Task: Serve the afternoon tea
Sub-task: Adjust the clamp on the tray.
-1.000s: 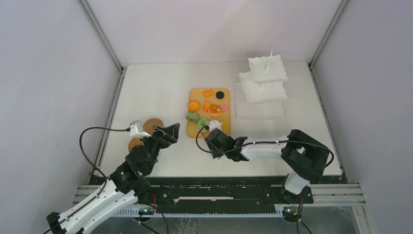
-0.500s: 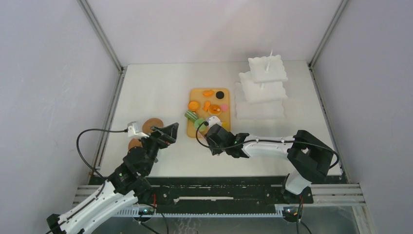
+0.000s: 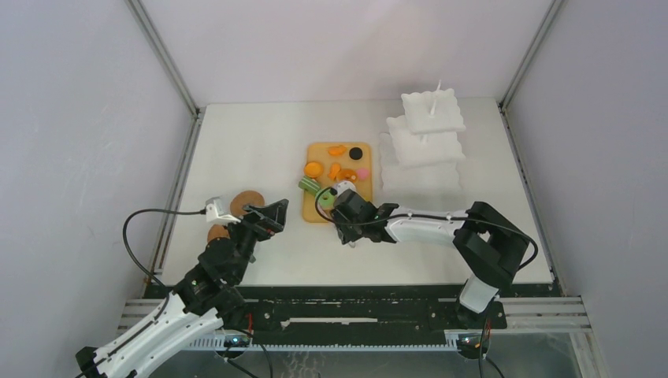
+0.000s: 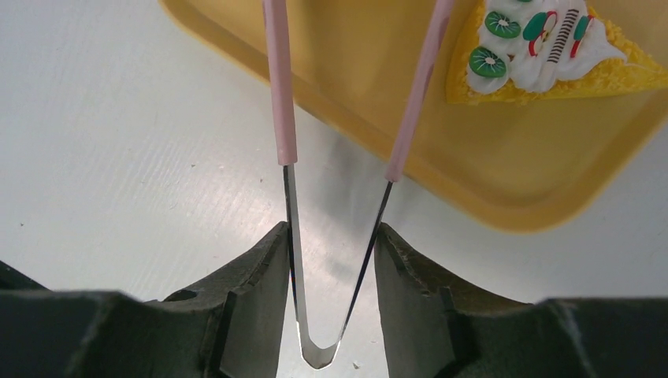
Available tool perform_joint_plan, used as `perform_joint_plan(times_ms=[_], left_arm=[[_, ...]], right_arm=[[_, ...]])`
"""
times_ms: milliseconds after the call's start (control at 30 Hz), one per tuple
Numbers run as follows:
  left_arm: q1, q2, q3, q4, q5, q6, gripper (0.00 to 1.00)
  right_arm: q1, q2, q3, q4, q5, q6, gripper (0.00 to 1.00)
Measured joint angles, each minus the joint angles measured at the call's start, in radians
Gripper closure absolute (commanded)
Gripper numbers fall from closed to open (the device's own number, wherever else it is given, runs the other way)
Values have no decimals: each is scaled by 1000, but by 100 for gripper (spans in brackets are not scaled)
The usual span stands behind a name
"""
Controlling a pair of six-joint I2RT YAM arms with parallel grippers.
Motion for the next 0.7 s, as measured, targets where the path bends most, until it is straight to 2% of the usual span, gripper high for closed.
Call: perform_joint_plan(times_ms=[467,700], left_arm=[[0,3,0,0,0,0,0],[0,16,0,8,0,0,0]], right_arm=[[-35,65,77,-27,-44,-4,46],[-44,96,102,-35,-49,-10,37]])
